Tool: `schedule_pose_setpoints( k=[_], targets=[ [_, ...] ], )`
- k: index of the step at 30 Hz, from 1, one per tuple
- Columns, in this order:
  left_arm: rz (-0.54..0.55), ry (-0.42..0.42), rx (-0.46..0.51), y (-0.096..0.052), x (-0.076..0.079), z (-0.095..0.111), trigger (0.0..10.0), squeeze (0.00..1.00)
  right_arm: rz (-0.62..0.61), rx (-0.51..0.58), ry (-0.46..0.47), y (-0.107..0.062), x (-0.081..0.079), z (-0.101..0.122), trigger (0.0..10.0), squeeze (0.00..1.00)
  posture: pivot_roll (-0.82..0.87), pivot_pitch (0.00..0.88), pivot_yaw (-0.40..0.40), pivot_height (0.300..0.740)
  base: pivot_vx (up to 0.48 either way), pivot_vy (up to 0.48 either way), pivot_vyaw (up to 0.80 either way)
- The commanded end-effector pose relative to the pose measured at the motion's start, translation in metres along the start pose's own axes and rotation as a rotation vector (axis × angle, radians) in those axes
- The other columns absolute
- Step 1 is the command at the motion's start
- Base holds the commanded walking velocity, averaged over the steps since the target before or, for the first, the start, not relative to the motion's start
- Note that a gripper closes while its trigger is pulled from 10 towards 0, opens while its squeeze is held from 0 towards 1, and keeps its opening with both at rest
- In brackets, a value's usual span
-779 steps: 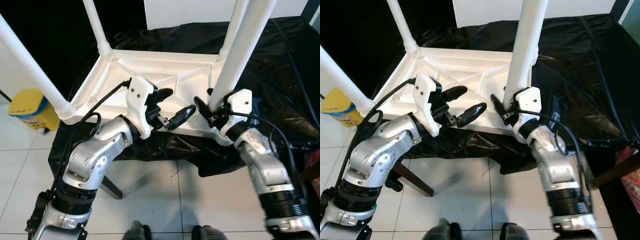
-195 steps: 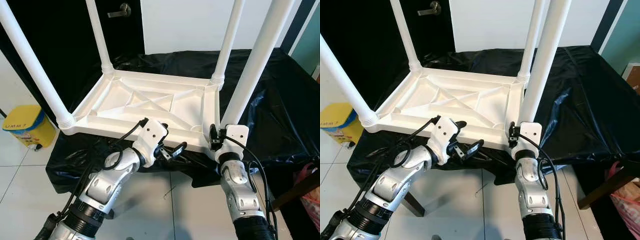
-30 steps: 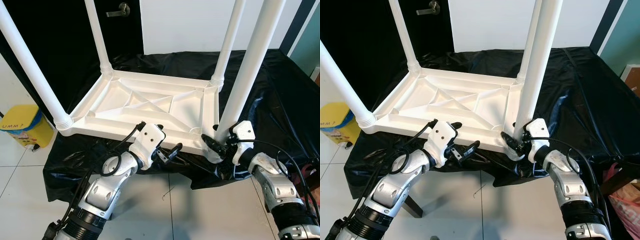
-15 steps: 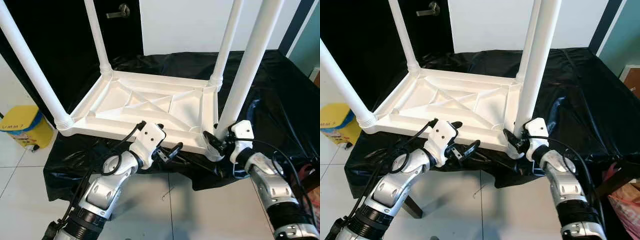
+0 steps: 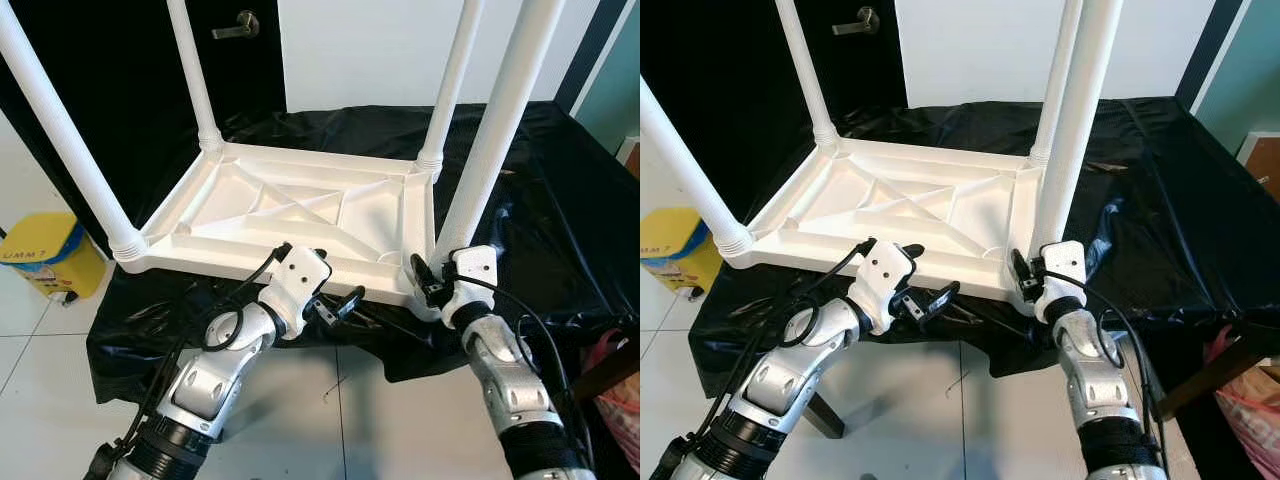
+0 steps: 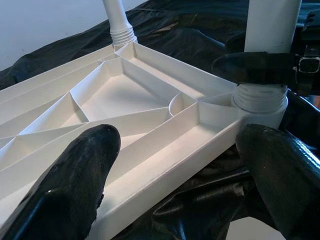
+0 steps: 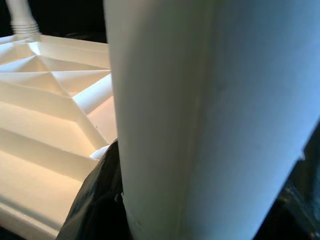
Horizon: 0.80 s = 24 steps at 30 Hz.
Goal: Building children table
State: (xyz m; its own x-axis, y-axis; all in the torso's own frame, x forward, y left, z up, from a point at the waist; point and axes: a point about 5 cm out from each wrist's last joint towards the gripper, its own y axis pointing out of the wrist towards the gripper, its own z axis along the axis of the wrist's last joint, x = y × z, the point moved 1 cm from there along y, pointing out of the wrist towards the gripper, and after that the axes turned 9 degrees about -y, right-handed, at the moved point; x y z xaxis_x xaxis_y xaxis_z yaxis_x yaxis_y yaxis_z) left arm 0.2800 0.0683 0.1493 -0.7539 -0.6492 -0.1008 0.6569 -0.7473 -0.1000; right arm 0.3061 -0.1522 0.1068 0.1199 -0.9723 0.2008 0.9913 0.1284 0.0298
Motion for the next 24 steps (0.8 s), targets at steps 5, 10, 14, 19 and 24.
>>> schedule_pose_setpoints(
  k=[5,10,14,19,24],
  targets=[
    [-0.04,0.01,-0.025,0.0,0.001,-0.001,10.0,0.0,-0.083,-0.159,0.033,-0.01,-0.018,-0.025,10.0,0.0,0.0,0.008,-0.002,0.74,0.0,0.0,0.0],
    [-0.038,0.007,-0.026,0.0,0.002,-0.001,10.0,0.0,-0.104,-0.163,0.061,-0.009,-0.025,-0.022,10.0,0.0,0.0,0.008,-0.001,0.74,0.0,0.0,0.0],
    [-0.039,0.009,-0.027,0.0,0.002,-0.001,10.0,0.0,-0.098,-0.155,0.059,-0.008,-0.025,-0.019,10.0,0.0,0.0,0.003,-0.002,0.74,0.0,0.0,0.0],
    [-0.036,0.012,-0.025,0.0,0.001,-0.001,10.0,0.0,-0.103,-0.142,0.051,-0.005,-0.023,-0.016,10.0,0.0,0.0,0.0,-0.005,0.74,0.0,0.0,0.0],
    [-0.039,0.012,-0.022,0.0,0.002,-0.001,10.0,0.0,-0.09,-0.11,0.043,-0.004,-0.022,-0.011,10.0,1.0,0.0,0.0,-0.008,0.74,0.0,0.0,0.0]
  ],
)
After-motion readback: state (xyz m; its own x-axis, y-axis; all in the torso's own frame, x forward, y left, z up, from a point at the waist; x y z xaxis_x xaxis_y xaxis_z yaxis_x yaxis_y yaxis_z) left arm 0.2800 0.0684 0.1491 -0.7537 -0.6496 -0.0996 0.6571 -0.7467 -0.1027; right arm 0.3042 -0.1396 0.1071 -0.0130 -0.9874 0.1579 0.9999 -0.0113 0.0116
